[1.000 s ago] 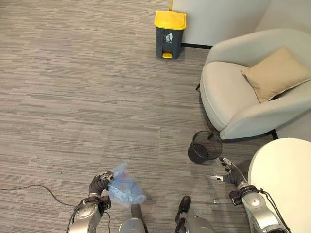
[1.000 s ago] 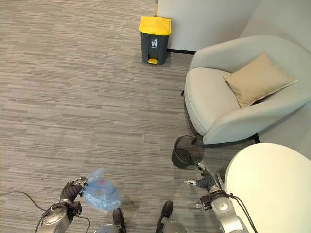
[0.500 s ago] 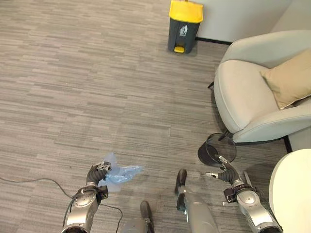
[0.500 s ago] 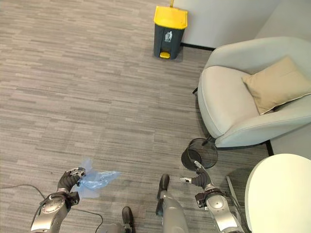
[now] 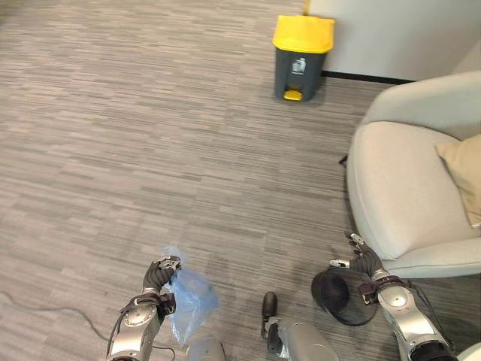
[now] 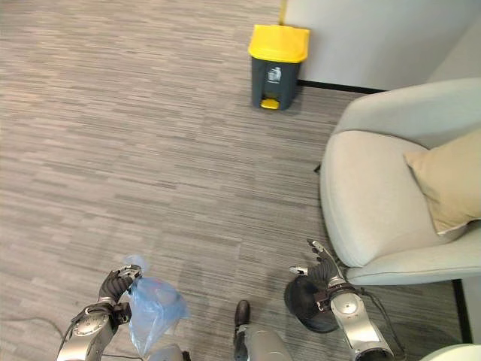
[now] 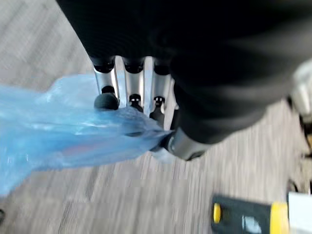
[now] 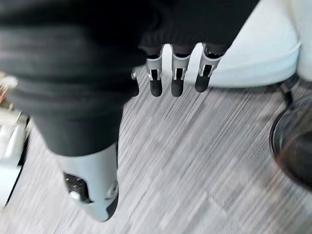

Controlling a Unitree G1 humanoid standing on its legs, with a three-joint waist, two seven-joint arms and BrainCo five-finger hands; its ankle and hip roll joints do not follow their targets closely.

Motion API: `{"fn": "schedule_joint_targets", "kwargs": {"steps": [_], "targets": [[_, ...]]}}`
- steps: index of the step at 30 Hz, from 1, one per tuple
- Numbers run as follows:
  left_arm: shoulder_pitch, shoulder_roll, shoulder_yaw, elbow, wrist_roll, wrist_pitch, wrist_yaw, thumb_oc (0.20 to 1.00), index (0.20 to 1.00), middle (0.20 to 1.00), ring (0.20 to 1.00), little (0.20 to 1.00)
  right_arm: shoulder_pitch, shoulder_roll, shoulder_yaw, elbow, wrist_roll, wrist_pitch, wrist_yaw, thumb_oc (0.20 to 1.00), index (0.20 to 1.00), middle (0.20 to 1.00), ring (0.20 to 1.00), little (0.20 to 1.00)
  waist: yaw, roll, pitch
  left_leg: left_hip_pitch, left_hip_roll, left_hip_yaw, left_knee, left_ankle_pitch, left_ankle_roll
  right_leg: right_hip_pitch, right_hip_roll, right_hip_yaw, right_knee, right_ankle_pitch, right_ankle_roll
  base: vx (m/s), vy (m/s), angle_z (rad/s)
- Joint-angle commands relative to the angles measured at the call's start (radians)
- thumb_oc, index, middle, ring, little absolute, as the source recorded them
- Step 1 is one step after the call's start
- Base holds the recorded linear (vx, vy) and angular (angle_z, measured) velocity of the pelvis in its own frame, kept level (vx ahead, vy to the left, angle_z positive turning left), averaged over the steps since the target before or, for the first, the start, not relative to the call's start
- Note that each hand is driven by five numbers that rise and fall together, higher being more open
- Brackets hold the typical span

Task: Gather garbage on tea table into small bin, then transfer packed bag to large trash can.

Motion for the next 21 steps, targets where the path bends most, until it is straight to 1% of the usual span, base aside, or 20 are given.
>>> {"fn": "schedule_joint_targets", "kwargs": {"steps": [1, 2, 4, 6, 7, 8, 9, 10, 11, 12, 13, 14, 15, 16, 17, 18, 19, 20, 21], "targets": [[-0.008, 0.050, 0.001, -0.063, 0.027, -0.057, -0.002, 0.200, 0.200, 0.200, 0.200, 0.200, 0.027, -0.012, -0.016, 0.000, 0.018, -0.045, -0.020, 1.000, 1.000, 1.000, 1.000, 1.000, 0.022, 0.010, -0.021, -0.034, -0.019, 0.012, -0.069, 0.082, 0.041, -0.003, -0.095, 0.028, 0.008, -0.081, 0.157, 0.19, 0.025, -0.39], [-0.008, 0.050, 0.001, -0.063, 0.027, -0.057, -0.002, 0.200, 0.200, 0.200, 0.200, 0.200, 0.028, -0.012, -0.016, 0.000, 0.018, -0.045, -0.020, 1.000, 1.000, 1.000, 1.000, 1.000, 0.022, 0.009, -0.021, -0.033, -0.019, 0.012, -0.070, 0.083, 0.041, -0.002, -0.096, 0.028, 0.008, -0.081, 0.157, 0.19, 0.025, -0.53], [-0.005, 0.049, 0.001, -0.065, 0.029, -0.059, -0.001, 0.200, 0.200, 0.200, 0.200, 0.200, 0.033, -0.002, -0.018, 0.014, 0.019, -0.045, -0.028, 1.000, 1.000, 1.000, 1.000, 1.000, 0.039, 0.009, -0.016, -0.086, -0.023, -0.010, -0.110, 0.149, 0.024, 0.041, -0.084, 0.039, -0.002, -0.101, 0.156, 0.28, 0.047, -0.74], [-0.003, 0.049, -0.006, -0.073, 0.030, -0.058, 0.001, 0.200, 0.200, 0.200, 0.200, 0.200, 0.044, 0.009, -0.023, 0.030, 0.020, -0.044, -0.033, 1.000, 1.000, 1.000, 1.000, 1.000, 0.062, 0.016, -0.018, -0.141, -0.026, -0.038, -0.185, 0.217, 0.010, 0.097, -0.068, 0.069, -0.009, -0.135, 0.155, 0.53, 0.144, -0.60], [-0.004, 0.050, -0.006, -0.075, 0.032, -0.059, 0.003, 0.200, 0.200, 0.200, 0.200, 0.200, 0.043, 0.012, -0.026, 0.037, 0.025, -0.044, -0.035, 1.000, 1.000, 1.000, 1.000, 1.000, 0.069, 0.020, -0.021, -0.160, -0.025, -0.041, -0.201, 0.228, 0.010, 0.118, -0.066, 0.081, -0.013, -0.145, 0.156, 0.40, 0.130, -0.39], [-0.004, 0.050, -0.007, -0.074, 0.032, -0.059, 0.003, 0.200, 0.200, 0.200, 0.200, 0.200, 0.043, 0.012, -0.026, 0.037, 0.025, -0.044, -0.035, 1.000, 1.000, 1.000, 1.000, 1.000, 0.071, 0.018, -0.020, -0.157, -0.026, -0.039, -0.202, 0.228, 0.010, 0.120, -0.068, 0.083, -0.013, -0.147, 0.156, 0.46, 0.210, -0.43], [0.018, 0.050, -0.001, -0.087, 0.036, -0.054, -0.005, 0.200, 0.200, 0.200, 0.200, 0.200, 0.046, 0.018, -0.027, 0.039, 0.014, -0.042, -0.026, 1.000, 1.000, 1.000, 1.000, 1.000, 0.079, 0.029, -0.036, -0.125, -0.028, -0.062, -0.225, 0.224, 0.019, 0.157, -0.070, 0.111, -0.010, -0.173, 0.166, 0.47, 0.238, -0.48], [0.020, 0.050, 0.001, -0.092, 0.038, -0.053, -0.006, 0.200, 0.200, 0.200, 0.200, 0.200, 0.049, 0.019, -0.027, 0.039, 0.010, -0.041, -0.025, 1.000, 1.000, 1.000, 1.000, 1.000, 0.082, 0.024, -0.043, -0.127, -0.043, -0.070, -0.205, 0.216, 0.027, 0.170, -0.081, 0.120, -0.009, -0.175, 0.171, 0.75, 0.390, -0.88], [0.017, 0.053, 0.005, -0.087, 0.032, -0.056, -0.009, 0.200, 0.200, 0.200, 0.200, 0.200, 0.040, 0.031, -0.028, 0.042, 0.008, -0.039, -0.018, 1.000, 1.000, 1.000, 1.000, 1.000, 0.084, 0.015, -0.055, -0.130, -0.059, -0.066, -0.173, 0.194, 0.042, 0.176, -0.111, 0.135, 0.012, -0.171, 0.191, 0.66, 0.375, -0.95], [0.009, 0.061, 0.005, -0.085, 0.029, -0.057, -0.009, 0.200, 0.200, 0.200, 0.200, 0.200, 0.030, 0.041, -0.020, 0.047, 0.003, -0.039, -0.015, 1.000, 1.000, 1.000, 1.000, 1.000, 0.090, -0.001, -0.062, -0.116, -0.076, -0.048, -0.151, 0.159, 0.066, 0.156, -0.139, 0.158, 0.071, -0.157, 0.207, 0.69, 0.433, -0.82], [0.004, 0.074, 0.009, -0.090, 0.026, -0.059, -0.006, 0.200, 0.200, 0.200, 0.200, 0.200, 0.006, 0.047, -0.007, 0.046, 0.001, -0.037, -0.011, 1.000, 1.000, 1.000, 1.000, 1.000, 0.098, -0.008, -0.059, -0.103, -0.089, -0.032, -0.138, 0.125, 0.098, 0.108, -0.158, 0.179, 0.171, -0.094, 0.219, 0.57, 0.386, -0.48], [-0.001, 0.082, 0.018, -0.093, 0.025, -0.062, 0.006, 0.200, 0.200, 0.200, 0.200, 0.200, -0.018, 0.054, 0.003, 0.049, 0.007, -0.038, -0.016, 1.000, 1.000, 1.000, 1.000, 1.000, 0.106, -0.011, -0.054, -0.079, -0.098, -0.010, -0.137, 0.095, 0.119, 0.067, -0.174, 0.178, 0.228, -0.036, 0.234, 0.51, 0.313, -0.34], [-0.003, 0.085, 0.015, -0.094, 0.018, -0.062, 0.009, 0.200, 0.200, 0.200, 0.200, 0.200, -0.031, 0.058, 0.012, 0.041, 0.015, -0.037, -0.012, 1.000, 1.000, 1.000, 1.000, 1.000, 0.107, -0.008, -0.050, -0.040, -0.103, -0.003, -0.154, 0.078, 0.127, 0.008, -0.170, 0.168, 0.242, -0.014, 0.227, 0.41, 0.203, -0.23], [-0.005, 0.085, 0.016, -0.092, 0.013, -0.063, 0.011, 0.200, 0.200, 0.200, 0.200, 0.200, -0.031, 0.057, 0.014, 0.044, 0.016, -0.036, -0.011, 1.000, 1.000, 1.000, 1.000, 1.000, 0.106, -0.004, -0.049, -0.026, -0.103, 0.000, -0.161, 0.071, 0.129, -0.018, -0.163, 0.160, 0.236, -0.020, 0.222, 0.38, 0.144, -0.15], [-0.008, 0.087, 0.022, -0.083, 0.007, -0.064, 0.017, 0.200, 0.200, 0.200, 0.200, 0.200, -0.039, 0.053, 0.015, 0.044, 0.022, -0.036, -0.013, 1.000, 1.000, 1.000, 1.000, 1.000, 0.104, 0.002, -0.037, 0.010, -0.103, 0.009, -0.179, 0.050, 0.128, -0.062, -0.172, 0.116, 0.215, -0.028, 0.219, 0.55, 0.102, 0.36], [-0.004, 0.087, 0.023, -0.087, 0.003, -0.062, 0.020, 0.200, 0.200, 0.200, 0.200, 0.200, -0.046, 0.053, 0.027, 0.032, 0.023, -0.034, -0.010, 1.000, 1.000, 1.000, 1.000, 1.000, 0.094, 0.011, -0.023, 0.081, -0.098, 0.023, -0.204, 0.010, 0.117, -0.124, -0.196, 0.020, 0.117, -0.020, 0.231, 0.63, 0.034, -0.04], [-0.008, 0.084, 0.025, -0.082, 0.004, -0.065, 0.019, 0.200, 0.200, 0.200, 0.200, 0.200, -0.049, 0.049, 0.028, 0.018, 0.028, -0.036, -0.009, 1.000, 1.000, 1.000, 1.000, 1.000, 0.082, 0.010, -0.011, 0.114, -0.107, 0.031, -0.214, 0.004, 0.113, -0.153, -0.205, -0.020, 0.024, 0.030, 0.240, 0.73, -0.080, -0.23], [-0.015, 0.077, 0.022, -0.079, 0.001, -0.065, 0.017, 0.200, 0.200, 0.200, 0.200, 0.200, -0.047, 0.046, 0.026, 0.012, 0.032, -0.035, -0.008, 1.000, 1.000, 1.000, 1.000, 1.000, 0.067, 0.018, 0.003, 0.158, -0.111, 0.014, -0.222, -0.020, 0.102, -0.188, -0.207, -0.026, -0.041, 0.058, 0.258, 0.63, -0.209, -0.53], [-0.020, 0.071, 0.021, -0.074, 0.004, -0.068, 0.013, 0.200, 0.200, 0.200, 0.200, 0.200, -0.043, 0.047, 0.028, 0.012, 0.029, -0.035, -0.006, 1.000, 1.000, 1.000, 1.000, 1.000, 0.058, 0.021, 0.009, 0.192, -0.112, 0.001, -0.224, -0.039, 0.093, -0.215, -0.204, -0.022, -0.077, 0.087, 0.267, 0.91, -0.389, 0.18]]}}
